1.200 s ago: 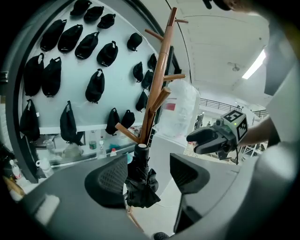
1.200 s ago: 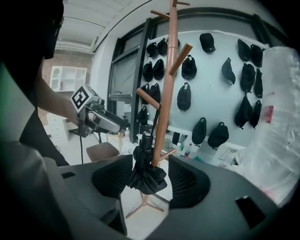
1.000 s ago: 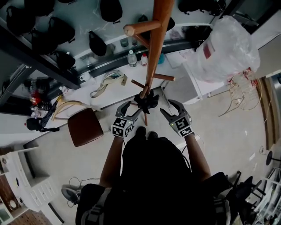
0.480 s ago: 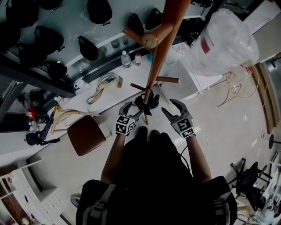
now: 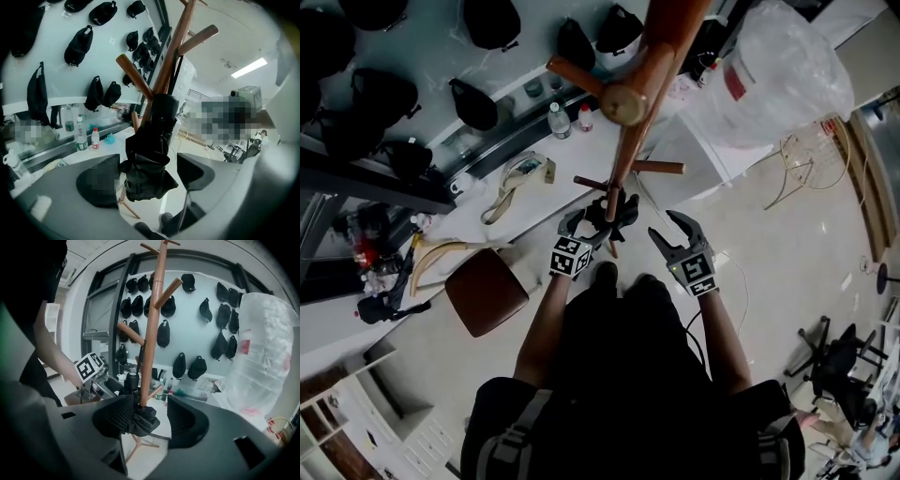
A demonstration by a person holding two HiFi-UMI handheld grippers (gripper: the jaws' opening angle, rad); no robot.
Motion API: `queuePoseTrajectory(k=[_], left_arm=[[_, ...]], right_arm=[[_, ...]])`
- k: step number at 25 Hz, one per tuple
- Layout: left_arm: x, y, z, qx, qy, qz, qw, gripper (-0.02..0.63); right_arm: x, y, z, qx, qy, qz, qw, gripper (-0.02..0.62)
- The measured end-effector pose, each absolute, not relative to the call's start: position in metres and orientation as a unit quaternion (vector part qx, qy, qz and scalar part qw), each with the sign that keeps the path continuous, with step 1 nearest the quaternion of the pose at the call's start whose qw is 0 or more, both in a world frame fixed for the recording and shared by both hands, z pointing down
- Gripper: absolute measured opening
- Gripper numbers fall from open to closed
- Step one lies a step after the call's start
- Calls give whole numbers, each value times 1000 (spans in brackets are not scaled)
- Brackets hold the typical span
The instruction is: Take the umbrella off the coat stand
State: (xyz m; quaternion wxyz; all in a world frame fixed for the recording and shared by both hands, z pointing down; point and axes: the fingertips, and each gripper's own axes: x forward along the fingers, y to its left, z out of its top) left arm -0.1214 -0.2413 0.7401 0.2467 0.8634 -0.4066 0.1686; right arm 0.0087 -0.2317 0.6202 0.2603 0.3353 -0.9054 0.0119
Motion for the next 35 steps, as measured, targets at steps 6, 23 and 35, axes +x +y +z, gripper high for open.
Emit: queuePoseTrajectory(k=[6, 23, 35], left_arm=[[-103, -256, 750, 869, -389, 180, 249, 376], [-83, -272, 771, 856, -398, 196, 266, 293], [-85, -274, 757, 852, -405, 214, 253, 262]], right_arm=[[11, -232, 625, 332, -905, 18, 265, 229], [40, -225, 627, 350, -893, 30, 280, 227], [48, -218, 623, 368, -888, 31, 274, 224]])
